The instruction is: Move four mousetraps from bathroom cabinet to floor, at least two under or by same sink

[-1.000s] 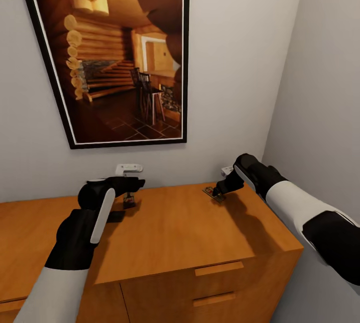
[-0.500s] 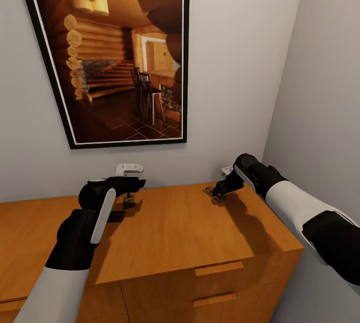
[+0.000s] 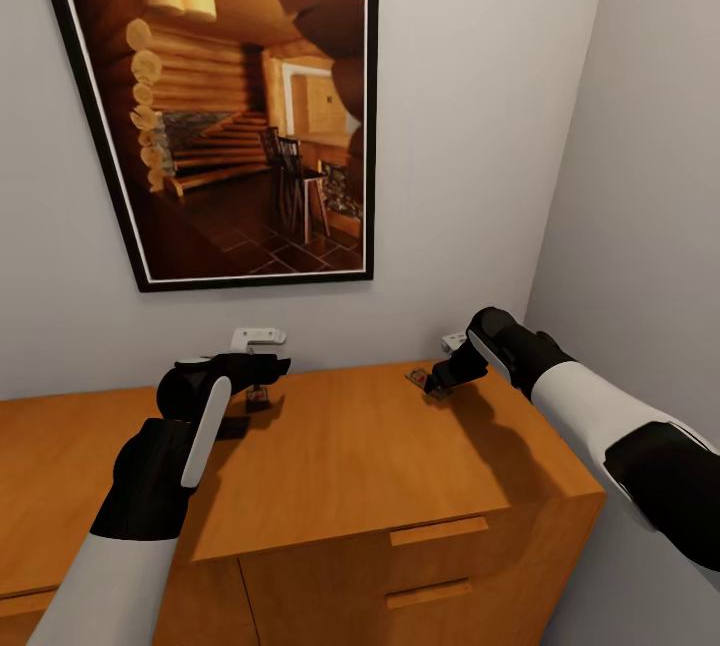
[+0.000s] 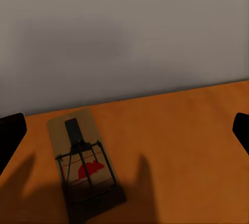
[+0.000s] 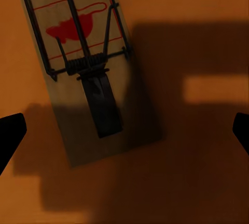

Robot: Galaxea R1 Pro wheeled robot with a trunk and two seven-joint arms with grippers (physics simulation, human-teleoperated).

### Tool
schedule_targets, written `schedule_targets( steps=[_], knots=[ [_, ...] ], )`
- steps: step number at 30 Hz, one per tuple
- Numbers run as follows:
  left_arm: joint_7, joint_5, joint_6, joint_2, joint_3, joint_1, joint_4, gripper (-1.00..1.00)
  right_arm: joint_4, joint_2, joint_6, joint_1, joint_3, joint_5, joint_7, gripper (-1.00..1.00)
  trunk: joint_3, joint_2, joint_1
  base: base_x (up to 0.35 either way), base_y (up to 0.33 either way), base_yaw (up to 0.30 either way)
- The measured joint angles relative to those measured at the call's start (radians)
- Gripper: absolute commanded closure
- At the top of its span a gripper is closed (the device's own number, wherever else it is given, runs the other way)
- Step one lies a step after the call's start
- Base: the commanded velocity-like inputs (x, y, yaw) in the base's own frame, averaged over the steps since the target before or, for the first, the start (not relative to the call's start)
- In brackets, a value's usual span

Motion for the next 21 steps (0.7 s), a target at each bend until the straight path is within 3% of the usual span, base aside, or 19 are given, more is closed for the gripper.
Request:
schedule_targets(
  steps=[5, 21],
  knots=[
    [0.000, 0.000, 0.000, 0.000, 0.001, 0.000, 0.000, -1.00, -0.002, 0.000, -0.002, 0.000, -0.001, 0.000, 0.000, -1.00, -0.016, -0.035, 0.019, 0.000, 0.000, 0.000],
    [0.001, -0.001, 0.000, 0.000, 0.000, 0.000, 0.000, -1.00, -0.006, 0.021, -0.002, 0.000, -0.001, -0.001, -0.001, -1.00, -0.016, -0.035, 0.019, 0.000, 0.000, 0.000]
  ],
)
